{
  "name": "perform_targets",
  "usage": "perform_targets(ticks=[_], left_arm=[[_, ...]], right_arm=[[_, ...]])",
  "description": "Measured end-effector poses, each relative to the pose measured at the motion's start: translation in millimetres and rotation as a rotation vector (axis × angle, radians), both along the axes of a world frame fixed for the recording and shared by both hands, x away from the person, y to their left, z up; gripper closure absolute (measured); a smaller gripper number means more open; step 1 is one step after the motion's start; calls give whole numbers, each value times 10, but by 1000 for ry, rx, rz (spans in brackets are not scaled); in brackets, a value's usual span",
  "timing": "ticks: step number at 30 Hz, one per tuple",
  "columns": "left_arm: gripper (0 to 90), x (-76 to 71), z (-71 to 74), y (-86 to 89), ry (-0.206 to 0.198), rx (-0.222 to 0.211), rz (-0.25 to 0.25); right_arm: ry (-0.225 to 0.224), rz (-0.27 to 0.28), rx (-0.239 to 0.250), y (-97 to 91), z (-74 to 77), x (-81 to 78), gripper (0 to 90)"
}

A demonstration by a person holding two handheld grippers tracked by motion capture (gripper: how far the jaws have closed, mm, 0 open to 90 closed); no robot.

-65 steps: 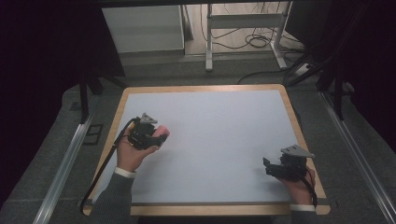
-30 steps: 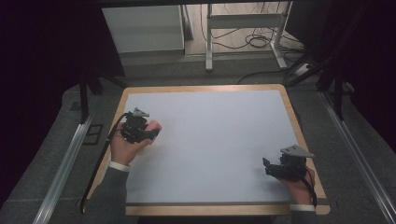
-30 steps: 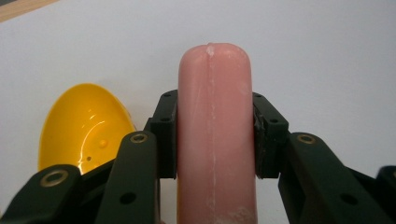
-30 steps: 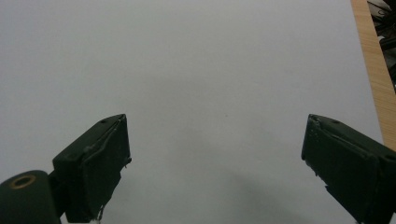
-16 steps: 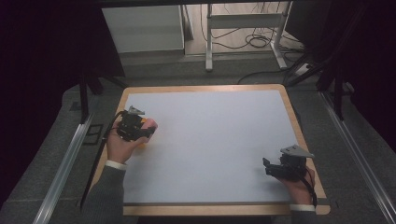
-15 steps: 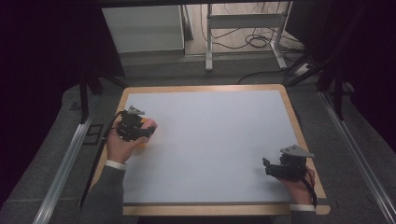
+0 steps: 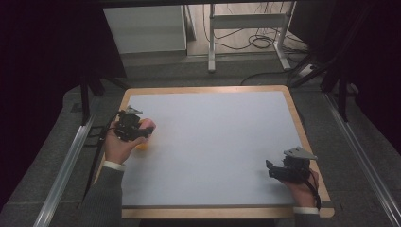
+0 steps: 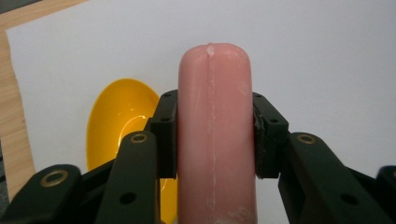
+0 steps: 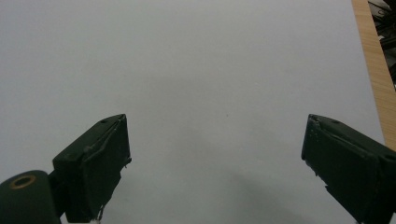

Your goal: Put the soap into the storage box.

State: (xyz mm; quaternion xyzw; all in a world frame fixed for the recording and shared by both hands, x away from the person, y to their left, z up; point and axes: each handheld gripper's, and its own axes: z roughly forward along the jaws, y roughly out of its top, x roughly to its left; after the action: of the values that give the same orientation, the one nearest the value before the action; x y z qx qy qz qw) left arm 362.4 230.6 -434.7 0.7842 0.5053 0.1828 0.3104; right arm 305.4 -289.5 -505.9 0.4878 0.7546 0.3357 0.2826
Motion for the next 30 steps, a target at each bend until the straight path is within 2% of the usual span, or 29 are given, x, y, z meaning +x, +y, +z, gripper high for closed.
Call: perform_targets(ticks=[10, 18, 30], left_arm=[[601, 28, 6, 69, 0, -1, 17], [601, 98, -1, 183, 13, 0, 51], [601, 184, -148, 281, 48, 4, 83]], right_arm=[[1, -2, 1, 0, -2, 0, 76], [1, -4, 2, -5, 0, -1, 76], [1, -8, 2, -17, 0, 1, 76]])
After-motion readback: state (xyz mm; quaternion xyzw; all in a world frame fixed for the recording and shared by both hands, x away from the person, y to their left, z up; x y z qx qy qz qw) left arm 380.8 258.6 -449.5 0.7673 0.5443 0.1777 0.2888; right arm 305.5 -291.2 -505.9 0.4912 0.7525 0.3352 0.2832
